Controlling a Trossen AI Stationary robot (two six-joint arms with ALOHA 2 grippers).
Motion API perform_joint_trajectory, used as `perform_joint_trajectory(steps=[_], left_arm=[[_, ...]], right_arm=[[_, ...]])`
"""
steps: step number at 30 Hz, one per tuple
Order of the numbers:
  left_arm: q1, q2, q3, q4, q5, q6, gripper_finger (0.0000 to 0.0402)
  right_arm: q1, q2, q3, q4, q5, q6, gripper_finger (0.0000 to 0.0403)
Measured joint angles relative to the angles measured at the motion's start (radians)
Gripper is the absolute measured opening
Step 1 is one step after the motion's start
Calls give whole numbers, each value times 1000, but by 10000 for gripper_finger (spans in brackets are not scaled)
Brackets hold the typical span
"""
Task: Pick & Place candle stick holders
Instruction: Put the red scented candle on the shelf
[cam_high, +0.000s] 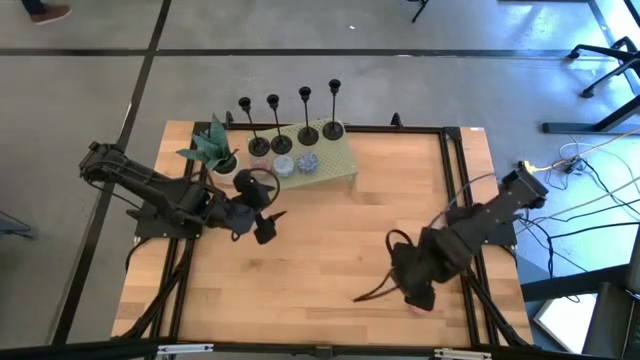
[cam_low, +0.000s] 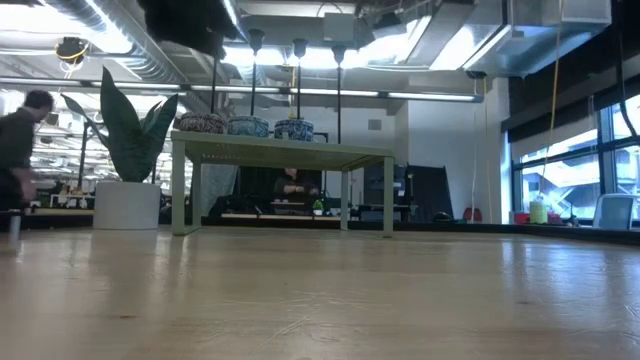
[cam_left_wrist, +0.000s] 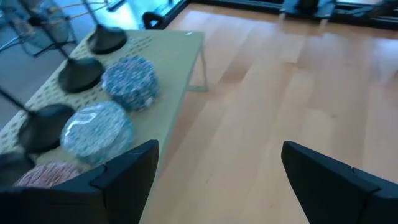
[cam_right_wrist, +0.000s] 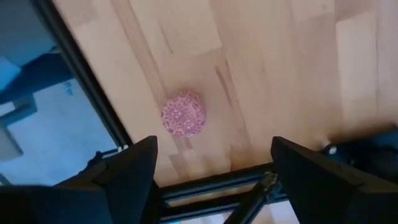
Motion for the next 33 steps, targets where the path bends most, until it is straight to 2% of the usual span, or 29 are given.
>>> perform_joint_trajectory(steps=[5,11,18,23,33], left_arm=[[0,0,0,32,15,61,338],[0,0,0,31,11,81,338],[0,0,0,39,-32,82,338],[0,0,0,39,-54,82,338],[0,0,0,60,-54,89,338]], right_arm=[[59,-114,-177,57,-4,269,317],[125,-189,-354,283,-8,499,317],[133,-146,-390,328,-6,686,317],[136,-89,-390,366,-8,738,317],[163,46,-390,509,-110,917,317]])
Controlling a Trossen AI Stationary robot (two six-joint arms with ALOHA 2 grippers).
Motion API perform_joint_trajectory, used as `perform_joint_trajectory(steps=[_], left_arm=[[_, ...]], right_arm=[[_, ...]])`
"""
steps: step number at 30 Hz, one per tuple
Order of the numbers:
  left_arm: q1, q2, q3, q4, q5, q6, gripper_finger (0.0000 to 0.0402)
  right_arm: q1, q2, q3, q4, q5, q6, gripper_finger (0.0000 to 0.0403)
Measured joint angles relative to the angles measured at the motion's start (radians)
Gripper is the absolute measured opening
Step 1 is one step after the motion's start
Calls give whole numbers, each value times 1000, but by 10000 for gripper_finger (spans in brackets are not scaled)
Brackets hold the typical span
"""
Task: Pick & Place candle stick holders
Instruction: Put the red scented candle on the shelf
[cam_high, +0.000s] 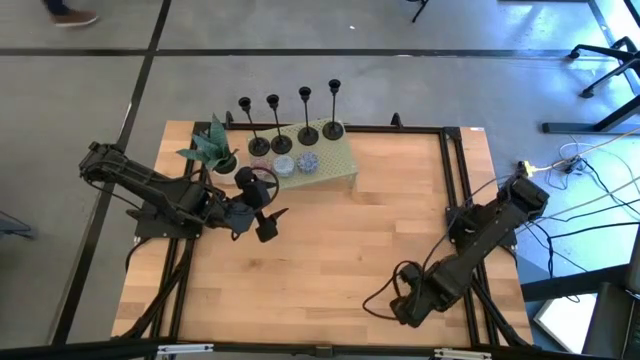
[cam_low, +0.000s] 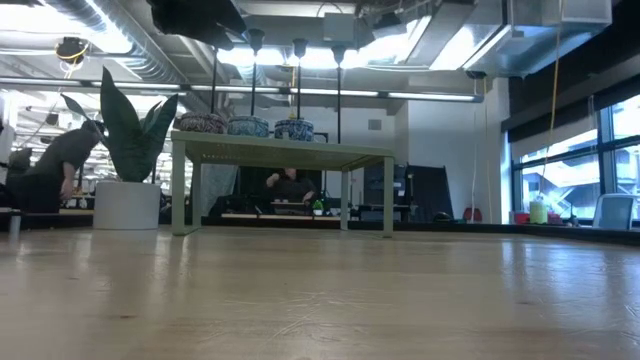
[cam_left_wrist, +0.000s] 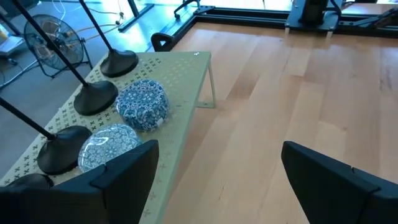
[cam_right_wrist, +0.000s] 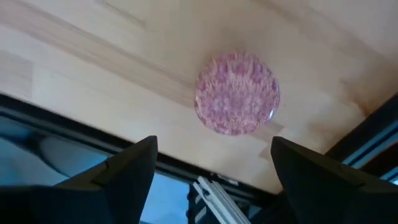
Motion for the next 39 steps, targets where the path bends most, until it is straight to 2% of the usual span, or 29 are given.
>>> perform_joint_trajectory(steps=[9,15,20,27,34,39], left_arm=[[0,0,0,0,0,8,338],[0,0,0,0,0,8,338],[0,0,0,0,1,8,338],[0,0,0,1,1,8,338],[0,0,0,1,2,1,338],[0,0,0,2,4,1,338]], right_arm=[[20,27,-56,8,4,1,317],[12,0,-169,143,-51,-5,317],[11,-1,-220,265,-56,24,316],[10,-1,-223,237,0,42,316],[-7,-1,-223,232,11,26,316],[-21,-1,-223,230,85,-9,316]])
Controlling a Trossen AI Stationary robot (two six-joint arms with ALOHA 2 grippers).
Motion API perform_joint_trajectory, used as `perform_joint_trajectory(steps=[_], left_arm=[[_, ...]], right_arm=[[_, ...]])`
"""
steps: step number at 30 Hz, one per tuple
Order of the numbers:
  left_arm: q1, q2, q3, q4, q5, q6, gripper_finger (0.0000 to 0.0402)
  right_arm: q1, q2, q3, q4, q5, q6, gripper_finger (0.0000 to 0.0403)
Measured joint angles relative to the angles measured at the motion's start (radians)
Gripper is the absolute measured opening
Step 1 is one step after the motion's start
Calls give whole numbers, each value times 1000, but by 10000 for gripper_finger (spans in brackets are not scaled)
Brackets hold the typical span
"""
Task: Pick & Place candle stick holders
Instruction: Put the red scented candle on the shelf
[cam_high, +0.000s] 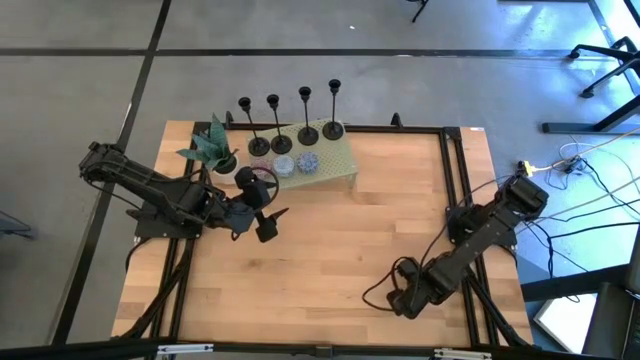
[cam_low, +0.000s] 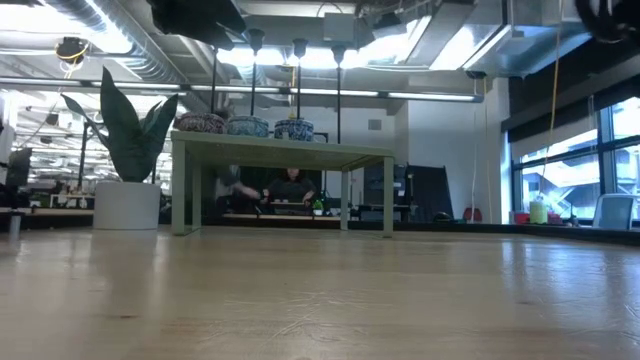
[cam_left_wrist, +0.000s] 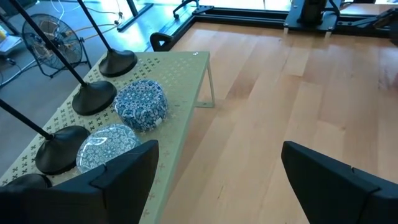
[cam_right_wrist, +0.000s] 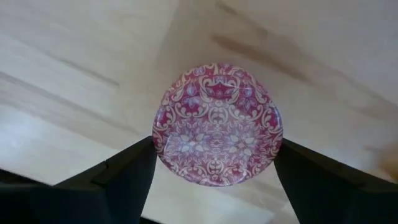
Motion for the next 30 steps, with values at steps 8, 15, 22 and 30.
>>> perform_joint_trajectory(steps=[8,15,22,30], left_arm=[[0,0,0,-1,0,23,338],[0,0,0,-6,128,222,338],[0,0,0,4,364,448,338],[0,0,0,19,341,453,338]], right_arm=[[-8,7,0,-86,71,-11,317],[-8,7,0,-93,114,-14,302],[-9,8,0,-91,209,-33,304],[-33,9,-1,-90,276,-92,310]])
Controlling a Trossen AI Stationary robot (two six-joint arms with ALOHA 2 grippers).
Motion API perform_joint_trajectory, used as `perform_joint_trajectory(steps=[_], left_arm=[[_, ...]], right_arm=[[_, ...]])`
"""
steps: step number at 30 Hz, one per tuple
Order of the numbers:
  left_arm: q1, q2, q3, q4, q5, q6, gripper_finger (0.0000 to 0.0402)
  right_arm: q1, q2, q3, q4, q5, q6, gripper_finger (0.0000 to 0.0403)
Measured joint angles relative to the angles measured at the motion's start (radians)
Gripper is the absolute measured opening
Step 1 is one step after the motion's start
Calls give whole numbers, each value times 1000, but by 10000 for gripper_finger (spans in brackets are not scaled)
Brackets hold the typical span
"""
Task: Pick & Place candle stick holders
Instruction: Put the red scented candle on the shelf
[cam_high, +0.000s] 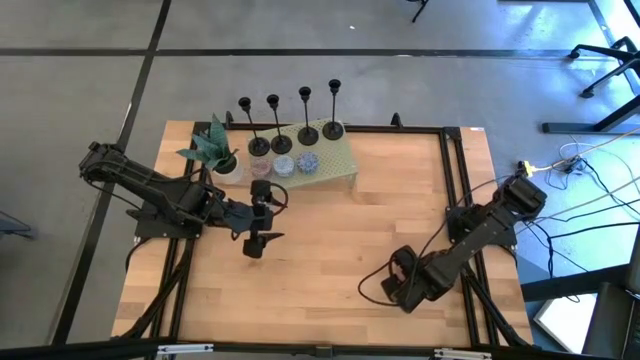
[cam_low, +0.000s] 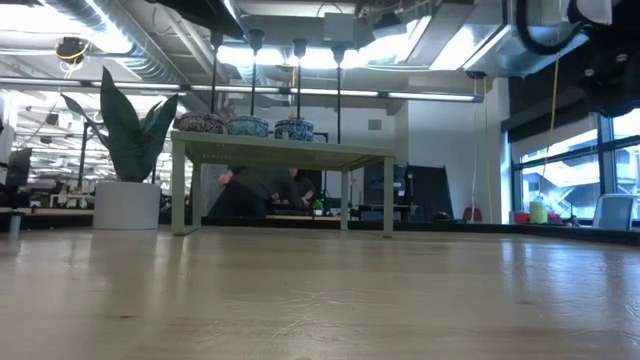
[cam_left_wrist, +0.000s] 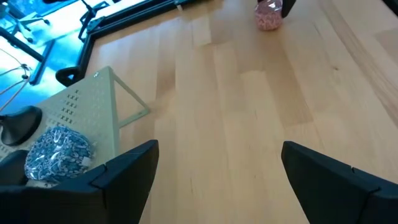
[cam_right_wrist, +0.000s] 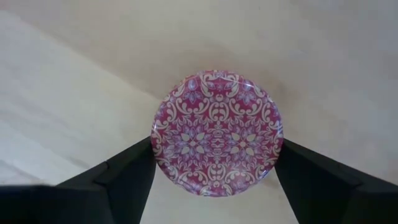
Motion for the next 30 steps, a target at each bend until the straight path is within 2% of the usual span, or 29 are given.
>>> perform_joint_trajectory(steps=[6,13,23,30], left_arm=[[0,0,0,0,-1,0,338],[0,0,0,0,-26,0,338],[0,0,0,-1,-29,0,338],[0,0,0,-2,-29,0,338]], right_arm=[[-45,0,-1,11,65,-42,304],[-138,0,0,11,66,-89,303],[-332,-1,147,-52,75,-393,303],[-490,-2,335,-153,188,-699,303]])
